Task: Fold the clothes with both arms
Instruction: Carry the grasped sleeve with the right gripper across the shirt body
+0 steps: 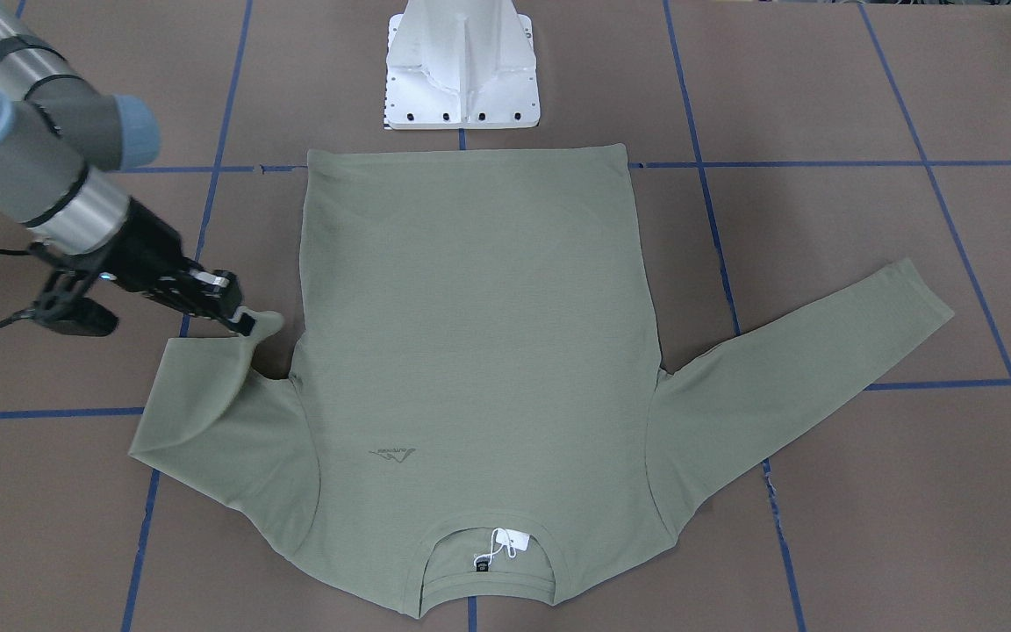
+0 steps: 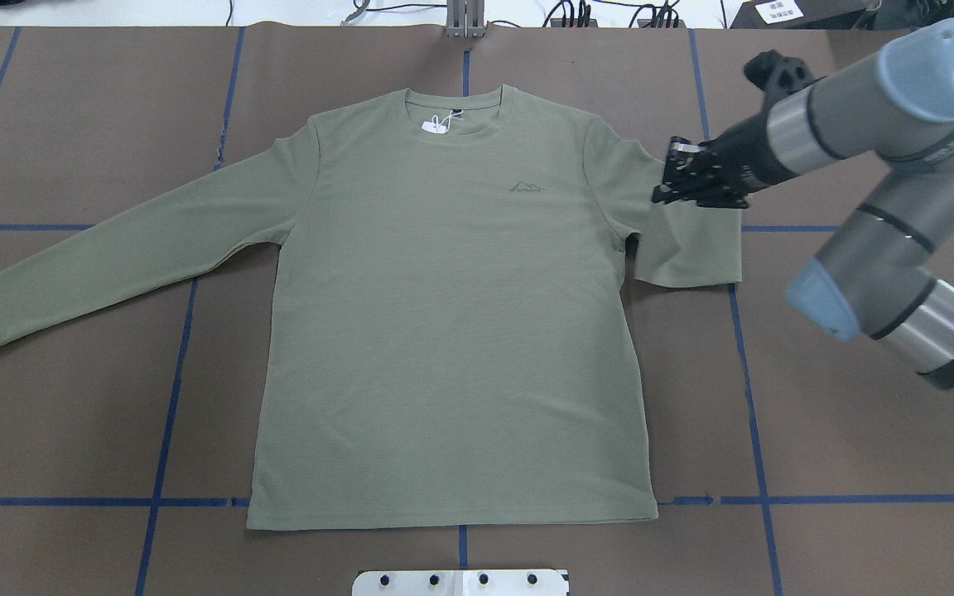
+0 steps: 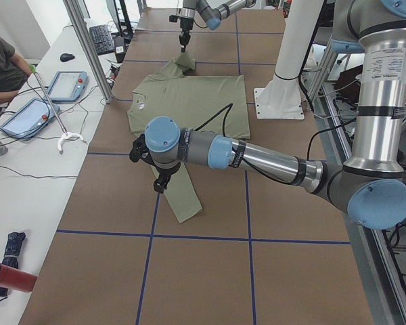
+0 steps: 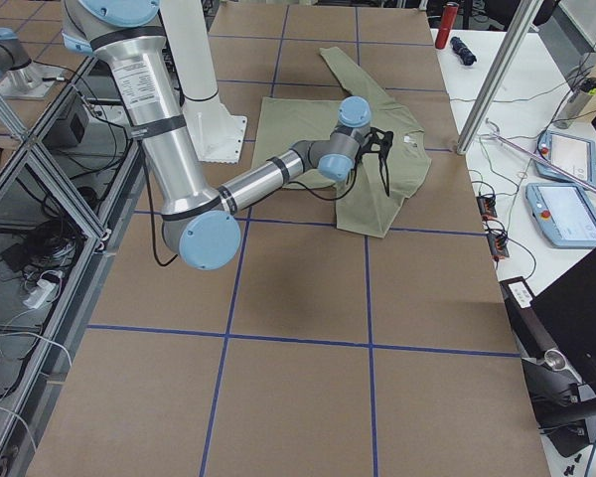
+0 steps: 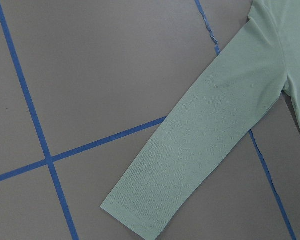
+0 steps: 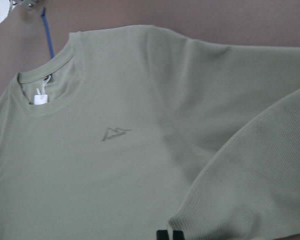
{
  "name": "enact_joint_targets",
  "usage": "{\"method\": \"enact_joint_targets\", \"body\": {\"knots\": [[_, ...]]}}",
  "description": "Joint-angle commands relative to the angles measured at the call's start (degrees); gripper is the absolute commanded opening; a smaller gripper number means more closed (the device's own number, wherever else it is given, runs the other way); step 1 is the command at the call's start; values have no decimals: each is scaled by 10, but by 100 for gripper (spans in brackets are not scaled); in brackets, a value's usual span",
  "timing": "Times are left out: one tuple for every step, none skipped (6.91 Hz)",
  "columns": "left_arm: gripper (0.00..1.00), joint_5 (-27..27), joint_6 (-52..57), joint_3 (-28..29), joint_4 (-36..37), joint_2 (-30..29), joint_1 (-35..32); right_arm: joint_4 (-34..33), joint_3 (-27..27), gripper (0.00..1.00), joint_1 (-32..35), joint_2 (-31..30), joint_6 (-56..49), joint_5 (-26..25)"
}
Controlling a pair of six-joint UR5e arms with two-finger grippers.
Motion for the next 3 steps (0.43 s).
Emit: {"method": "enact_joint_targets", "body": {"knots": [[100, 1, -1, -8, 1, 0, 0, -50, -106, 0, -57, 180, 88, -99], [100, 0, -1, -12, 1, 1, 0, -49, -203, 0, -77, 286, 100, -113], [100, 0, -1, -14, 1, 1, 0, -47, -289, 0, -113, 370, 102, -154]]}}
